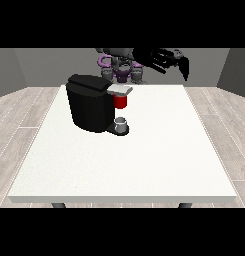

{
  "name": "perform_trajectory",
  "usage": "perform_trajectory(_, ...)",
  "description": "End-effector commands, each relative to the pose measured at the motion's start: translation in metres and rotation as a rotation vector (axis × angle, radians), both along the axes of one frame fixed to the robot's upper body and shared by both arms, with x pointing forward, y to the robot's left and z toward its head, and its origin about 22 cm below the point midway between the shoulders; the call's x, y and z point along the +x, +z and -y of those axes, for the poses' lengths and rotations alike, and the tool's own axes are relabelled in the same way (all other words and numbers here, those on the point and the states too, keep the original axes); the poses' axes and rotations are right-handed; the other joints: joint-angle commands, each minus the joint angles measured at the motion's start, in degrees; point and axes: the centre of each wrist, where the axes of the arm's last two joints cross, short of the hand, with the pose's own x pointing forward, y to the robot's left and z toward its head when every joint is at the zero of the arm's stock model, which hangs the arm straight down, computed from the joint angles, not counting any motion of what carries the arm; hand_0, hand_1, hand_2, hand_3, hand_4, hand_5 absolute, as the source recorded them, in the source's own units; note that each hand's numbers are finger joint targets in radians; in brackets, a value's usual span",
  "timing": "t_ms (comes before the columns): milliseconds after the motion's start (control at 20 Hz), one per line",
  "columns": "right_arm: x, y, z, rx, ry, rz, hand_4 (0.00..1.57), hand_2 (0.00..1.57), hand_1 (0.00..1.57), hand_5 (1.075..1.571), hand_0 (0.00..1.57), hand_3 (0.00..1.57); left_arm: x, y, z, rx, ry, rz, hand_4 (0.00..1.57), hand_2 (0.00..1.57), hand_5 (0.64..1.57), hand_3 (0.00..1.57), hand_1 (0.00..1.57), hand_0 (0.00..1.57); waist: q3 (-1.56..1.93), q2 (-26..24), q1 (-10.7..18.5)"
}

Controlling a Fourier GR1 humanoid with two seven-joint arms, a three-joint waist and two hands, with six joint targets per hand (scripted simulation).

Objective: Insert the coffee pod into the coffee machine and close the lid

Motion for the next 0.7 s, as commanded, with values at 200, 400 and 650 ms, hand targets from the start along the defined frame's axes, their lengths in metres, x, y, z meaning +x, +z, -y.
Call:
perform_trajectory(200, 0.000, 0.014, -0.017, -0.043, 0.032, 0.032, 0.00, 0.00, 0.00, 1.571, 0.00, 0.00, -0.004, -0.007, -0.021, -0.019, 0.009, -0.003, 0.43, 0.00, 1.571, 0.00, 0.00, 0.00, 0.00, 1.0, 1.3)
perform_trajectory(400, 0.003, 0.066, -0.010, -0.013, -0.006, 0.109, 0.00, 0.00, 0.00, 1.571, 0.00, 0.00, 0.013, 0.027, -0.003, -0.022, -0.062, 0.078, 0.35, 0.00, 1.571, 0.00, 0.00, 0.00, 0.00, 6.1, 4.8)
perform_trajectory(650, 0.008, 0.046, -0.011, 0.030, 0.025, 0.080, 0.00, 0.00, 0.00, 1.571, 0.00, 0.00, 0.012, 0.028, -0.007, -0.026, -0.065, 0.072, 0.28, 0.00, 1.571, 0.00, 0.00, 0.00, 0.02, 7.0, 4.6)
